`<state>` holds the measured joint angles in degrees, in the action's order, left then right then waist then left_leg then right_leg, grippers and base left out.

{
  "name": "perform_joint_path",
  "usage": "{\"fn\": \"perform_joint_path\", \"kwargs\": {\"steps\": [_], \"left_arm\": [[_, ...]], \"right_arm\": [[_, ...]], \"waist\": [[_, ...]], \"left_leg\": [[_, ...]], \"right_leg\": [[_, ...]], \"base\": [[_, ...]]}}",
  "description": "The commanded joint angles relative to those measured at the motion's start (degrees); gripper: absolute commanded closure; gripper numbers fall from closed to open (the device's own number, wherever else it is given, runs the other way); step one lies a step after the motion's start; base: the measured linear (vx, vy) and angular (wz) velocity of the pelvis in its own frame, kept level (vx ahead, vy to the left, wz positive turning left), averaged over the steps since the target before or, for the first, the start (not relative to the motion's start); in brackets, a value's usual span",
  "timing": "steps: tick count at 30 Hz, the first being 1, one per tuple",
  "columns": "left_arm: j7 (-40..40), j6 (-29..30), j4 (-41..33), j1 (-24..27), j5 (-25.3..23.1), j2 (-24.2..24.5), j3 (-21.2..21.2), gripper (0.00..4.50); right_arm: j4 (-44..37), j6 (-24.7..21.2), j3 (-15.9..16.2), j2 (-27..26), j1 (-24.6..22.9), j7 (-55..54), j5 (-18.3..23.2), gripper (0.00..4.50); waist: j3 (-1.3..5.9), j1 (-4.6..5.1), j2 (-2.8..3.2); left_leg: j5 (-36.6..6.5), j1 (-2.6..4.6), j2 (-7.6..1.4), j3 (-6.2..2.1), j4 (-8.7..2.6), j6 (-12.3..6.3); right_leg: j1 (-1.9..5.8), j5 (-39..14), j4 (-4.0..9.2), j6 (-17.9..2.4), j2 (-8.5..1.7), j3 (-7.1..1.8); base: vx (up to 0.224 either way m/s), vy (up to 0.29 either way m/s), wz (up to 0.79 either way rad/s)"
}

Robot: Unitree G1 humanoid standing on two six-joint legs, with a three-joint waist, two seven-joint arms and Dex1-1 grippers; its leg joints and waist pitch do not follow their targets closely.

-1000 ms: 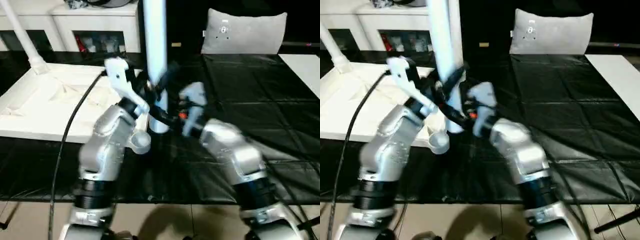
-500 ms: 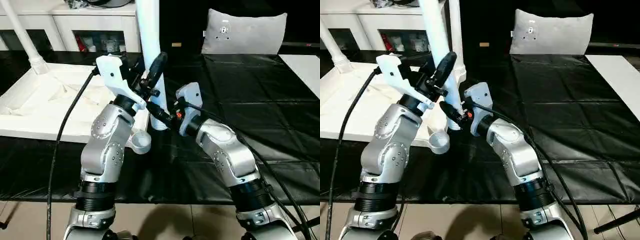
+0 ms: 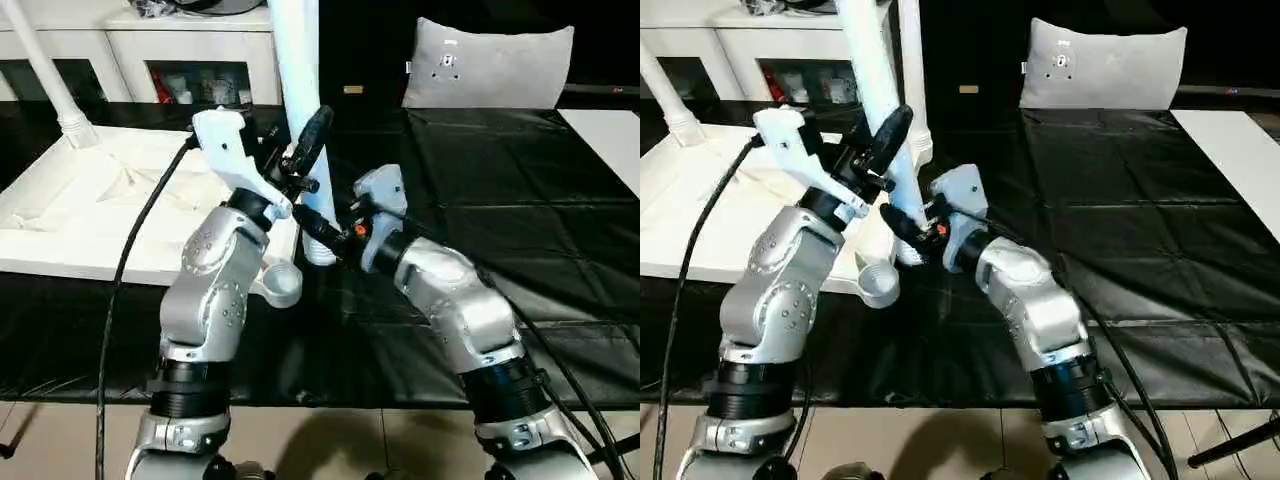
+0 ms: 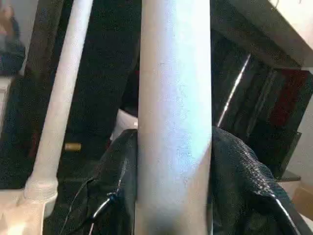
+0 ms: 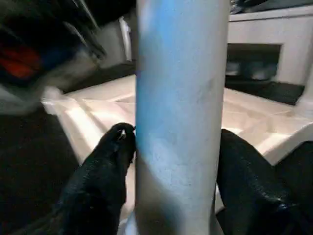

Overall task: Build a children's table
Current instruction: Pick table leg

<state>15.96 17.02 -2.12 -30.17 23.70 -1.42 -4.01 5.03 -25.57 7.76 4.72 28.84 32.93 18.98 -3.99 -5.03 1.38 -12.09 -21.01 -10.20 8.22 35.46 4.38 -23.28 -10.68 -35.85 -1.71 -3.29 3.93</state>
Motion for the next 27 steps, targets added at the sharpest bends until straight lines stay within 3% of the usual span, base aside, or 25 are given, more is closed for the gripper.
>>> {"fn": "perform_joint_path", "kwargs": {"steps": [1, 2, 3, 5, 8, 12, 14, 18, 22, 27], "left_arm": [[0.09, 3.33, 1.14, -2.18, 3.11, 0.89, -2.15, 2.68], [0.47, 5.04, 1.61, -2.83, 4.96, 1.19, -3.07, 2.68], [1.17, 6.53, 2.42, -3.61, 6.62, 1.95, -4.11, 2.68], [3.11, 9.28, 3.64, -4.48, 9.2, 3.66, -5.35, 2.69], [5.7, 12.24, 4.07, -5.32, 12.64, 4.99, -6.78, 2.7], [8.02, 14.28, 3.73, -5.9, 14.34, 6.33, -6.66, 2.7], [8.78, 14.76, 3.72, -6.16, 14.08, 7.17, -6.03, 2.7], [13.2, 14.45, 1.69, -6.25, 12.75, 8.96, -2.13, 2.7], [14.7, 13.01, -0.27, -6.04, 10.61, 9.07, 1.12, 2.7], [16.16, 12.63, -2.87, -5.18, 9.86, 8.67, 4.59, 2.7]], "right_arm": [[-3.29, -4.39, -3.35, 1.37, 0.88, 3.32, 5.94, 1.51], [-3.86, -6.29, -4.71, 2.21, 1.19, 4.64, 8.25, 1.42], [-4.12, -7.61, -6.25, 3.51, 1.68, 5.99, 10.15, 1.23], [-3.72, -9.09, -9.03, 5.7, 2.54, 7.86, 12.79, 1.15], [-3.08, -11.72, -12.92, 8.31, 3.29, 10.15, 17.18, 0.95], [-2.68, -15.16, -15.25, 9.96, 3.88, 11.1, 20.11, 0.61], [-2.79, -16.02, -14.5, 11.31, 3.89, 11.98, 19.69, 0.41], [-2.44, -14.25, -8.3, 15.95, 4.06, 16.85, 14.34, 0.2], [-1.94, -14.94, -5.62, 16.85, 4.83, 18.67, 13.51, 0.18], [1.17, -14.5, -3.28, 16.09, 6.33, 18.14, 11.63, 0.18]], "waist": [[4.41, -0.05, -0.32], [4.51, -0.11, -0.51], [4.55, -0.22, -0.26], [4.54, -0.28, -0.49], [4.69, -0.34, -0.3], [4.77, -0.48, -0.36], [4.71, -0.51, -0.31], [4.56, -0.64, -0.44], [4.51, -0.68, -0.49], [4.51, -0.48, -1.17]], "left_leg": [[-3.53, -0.31, -2.05, -0.17, -4.02, -1.98], [-3.37, -0.16, -1.99, -0.11, -3.92, -2.11], [-3.05, -0.2, -1.93, -0.12, -3.83, -2.14], [-2.72, -0.29, -1.78, -0.06, -3.78, -2.4], [-1.78, -0.33, -1.77, -0.02, -3.63, -2.52], [-0.92, -0.35, -1.76, 0.02, -3.59, -3.15], [-2.09, -0.24, -1.82, 0.03, -3.65, -2.82], [-3.23, -0.3, -1.8, 0.09, -3.71, -2.08], [-3.69, -0.26, -1.97, 0.02, -3.76, -2.19], [-2.97, -0.41, -1.92, 0.13, -3.7, -2.12]], "right_leg": [[3.75, -10.3, 4.36, -7.53, -4.3, -3.11], [3.78, -9.78, 4.34, -7.84, -4.21, -3.1], [3.82, -9.27, 4.21, -8.13, -4.23, -3.1], [3.9, -8.94, 4.29, -8.52, -4.15, -3.02], [3.93, -8.57, 4.21, -9.23, -4.13, -2.89], [4.01, -8.11, 4.17, -10.0, -4.16, -2.82], [3.97, -9.33, 4.35, -10.05, -4.19, -2.77], [4.01, -12.33, 4.67, -8.77, -4.27, -2.8], [3.9, -13.87, 4.8, -8.32, -4.36, -2.82], [3.89, -14.2, 4.69, -8.47, -4.37, -2.82]], "base": [[0.0, 0.0, 0.0], [0.0, 0.0, 0.0], [0.0, 0.0, 0.0], [0.0, 0.0, 0.0], [0.0, 0.0, 0.0], [0.0, 0.0, 0.0], [0.0, 0.0, 0.0], [0.0, 0.0, 0.0], [0.0, 0.0, 0.0], [0.0, 0.0, 0.0]]}}
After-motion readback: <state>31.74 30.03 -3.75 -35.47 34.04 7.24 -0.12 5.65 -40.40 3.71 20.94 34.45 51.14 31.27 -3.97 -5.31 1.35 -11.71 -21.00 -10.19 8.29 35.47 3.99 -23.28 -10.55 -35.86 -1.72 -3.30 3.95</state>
